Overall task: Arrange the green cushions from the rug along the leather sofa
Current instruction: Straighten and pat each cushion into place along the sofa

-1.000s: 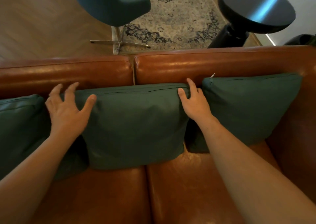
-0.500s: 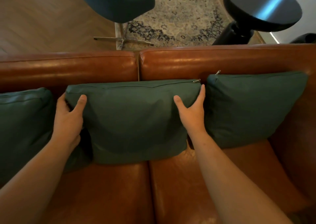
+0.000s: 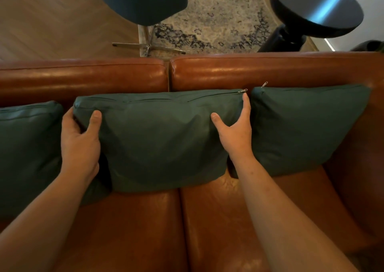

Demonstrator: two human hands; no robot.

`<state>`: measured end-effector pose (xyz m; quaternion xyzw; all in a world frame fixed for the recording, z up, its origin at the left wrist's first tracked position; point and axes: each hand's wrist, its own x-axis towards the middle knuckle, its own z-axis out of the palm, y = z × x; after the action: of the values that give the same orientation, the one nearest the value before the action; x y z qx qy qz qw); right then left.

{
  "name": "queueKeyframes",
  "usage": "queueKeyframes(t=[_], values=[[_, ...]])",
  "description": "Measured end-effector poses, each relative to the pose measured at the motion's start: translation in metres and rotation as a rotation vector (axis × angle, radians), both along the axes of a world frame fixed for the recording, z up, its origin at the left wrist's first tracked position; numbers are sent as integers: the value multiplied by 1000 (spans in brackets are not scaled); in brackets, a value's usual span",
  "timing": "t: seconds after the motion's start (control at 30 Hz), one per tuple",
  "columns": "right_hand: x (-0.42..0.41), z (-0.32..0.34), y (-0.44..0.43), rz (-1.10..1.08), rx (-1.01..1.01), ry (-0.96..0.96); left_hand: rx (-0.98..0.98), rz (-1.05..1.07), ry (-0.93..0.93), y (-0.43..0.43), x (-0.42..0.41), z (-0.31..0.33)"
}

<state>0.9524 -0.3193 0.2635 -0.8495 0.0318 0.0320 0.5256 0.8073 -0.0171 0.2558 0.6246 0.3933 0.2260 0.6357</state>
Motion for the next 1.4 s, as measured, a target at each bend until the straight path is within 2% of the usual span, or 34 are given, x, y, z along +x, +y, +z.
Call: queueKeyframes(t=[0.13,0.3,0.6,0.7,0.8,0.87,0.93,1.03,1.4], values=[[7,2,2,44,-41,25,35,1,84,4,8,1],[17,4,5,107,-110,68,-26,-8,188,4,20,-1],[10,-2,-1,83,-142,38,39,-17,194,-1,7,8],[3,0,0,59,-250,-52,197,-27,235,-8,1,22],[3,6,2,107,-470,-200,597,-111,269,-12,-5,34],[11,11,5,169,-593,-194,848,-246,344,-10,-3,34],[19,14,8,238,-681,-118,979,-397,496,-5,0,29],[26,17,6,320,-760,-31,1056,-500,622,0,2,26],[-18,27,-28,437,-782,-84,1098,-582,751,-21,-24,55]])
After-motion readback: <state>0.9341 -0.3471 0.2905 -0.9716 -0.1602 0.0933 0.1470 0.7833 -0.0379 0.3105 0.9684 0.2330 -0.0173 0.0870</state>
